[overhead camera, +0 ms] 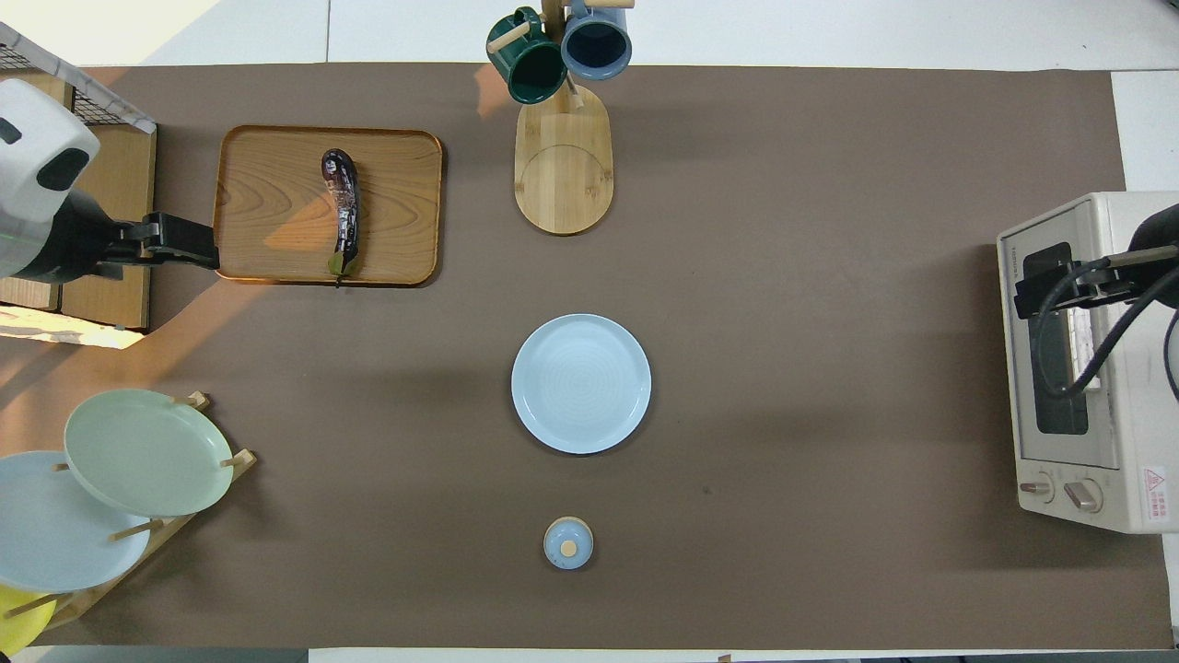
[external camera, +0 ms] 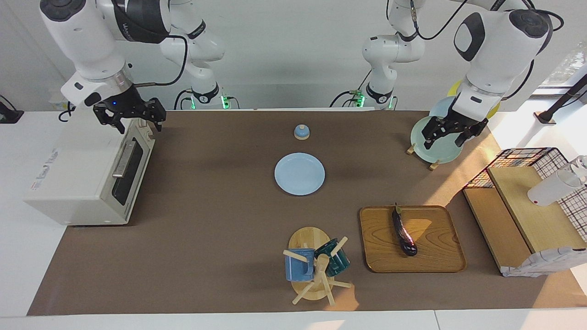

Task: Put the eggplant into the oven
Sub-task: 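Reach the left gripper toward the purple eggplant on the wooden tray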

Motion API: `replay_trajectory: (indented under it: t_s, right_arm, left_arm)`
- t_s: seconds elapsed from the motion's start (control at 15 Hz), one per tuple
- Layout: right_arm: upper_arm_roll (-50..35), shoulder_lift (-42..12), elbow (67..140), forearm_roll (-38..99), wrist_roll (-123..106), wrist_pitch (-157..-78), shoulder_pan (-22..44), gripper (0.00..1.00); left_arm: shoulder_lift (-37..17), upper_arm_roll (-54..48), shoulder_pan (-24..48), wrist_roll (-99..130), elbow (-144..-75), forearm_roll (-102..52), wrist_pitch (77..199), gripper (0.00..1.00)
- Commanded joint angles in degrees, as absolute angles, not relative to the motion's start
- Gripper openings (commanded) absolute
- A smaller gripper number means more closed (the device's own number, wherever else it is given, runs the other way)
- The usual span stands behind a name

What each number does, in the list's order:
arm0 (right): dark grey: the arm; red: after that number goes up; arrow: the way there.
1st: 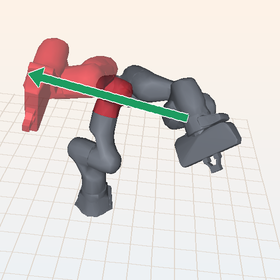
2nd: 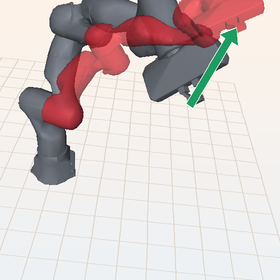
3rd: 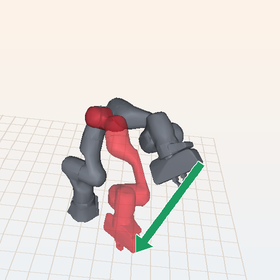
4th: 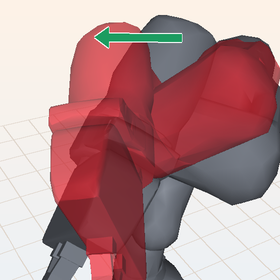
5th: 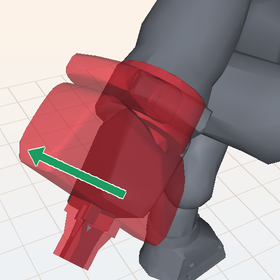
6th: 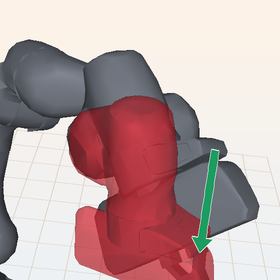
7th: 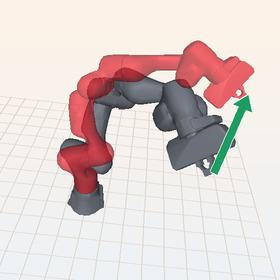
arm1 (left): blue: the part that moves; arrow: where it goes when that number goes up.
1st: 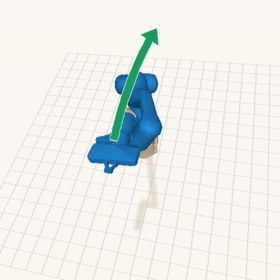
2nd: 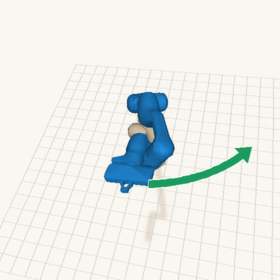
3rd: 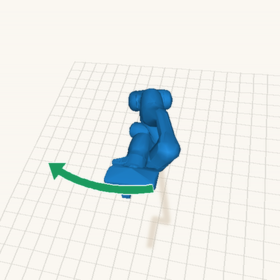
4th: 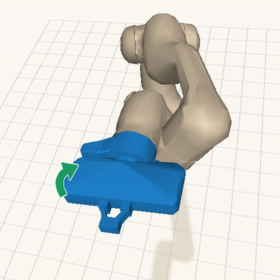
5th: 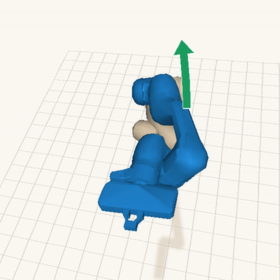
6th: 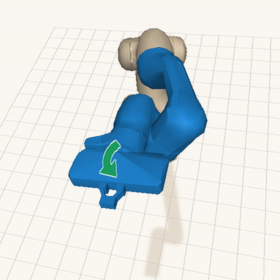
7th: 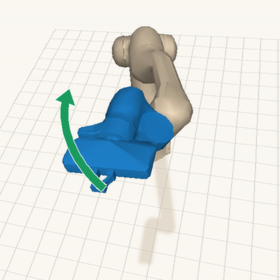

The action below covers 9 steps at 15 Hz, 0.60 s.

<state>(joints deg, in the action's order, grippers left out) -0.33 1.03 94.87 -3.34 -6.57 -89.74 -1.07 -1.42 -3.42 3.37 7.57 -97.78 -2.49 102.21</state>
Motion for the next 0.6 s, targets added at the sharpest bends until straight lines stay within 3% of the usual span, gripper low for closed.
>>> replay_trajectory:
  t_s: [0.0, 0.27, 0.53]
  right_arm:
    - [-0.4, 1.7, 95.1, -1.8, -5.9, -88.7, -1.5, 1.0]
    - [-0.4, 1.7, 95.1, -1.8, -5.9, -88.7, -1.5, 1.0]
    - [-0.4, 1.7, 95.1, -1.8, -5.9, -88.7, -1.5, 1.0]
  left_arm:
    - [-7.7, -3.3, 3.4, 6.9, -94.2, -3.9, 104.8, 1.0]
    - [-15.6, -3.5, 4.7, 6.7, -91.4, -3.8, 110.2, 1.0]
    - [-20.3, -3.4, 6.0, 2.6, -91.8, -3.8, 115.8, 1.0]
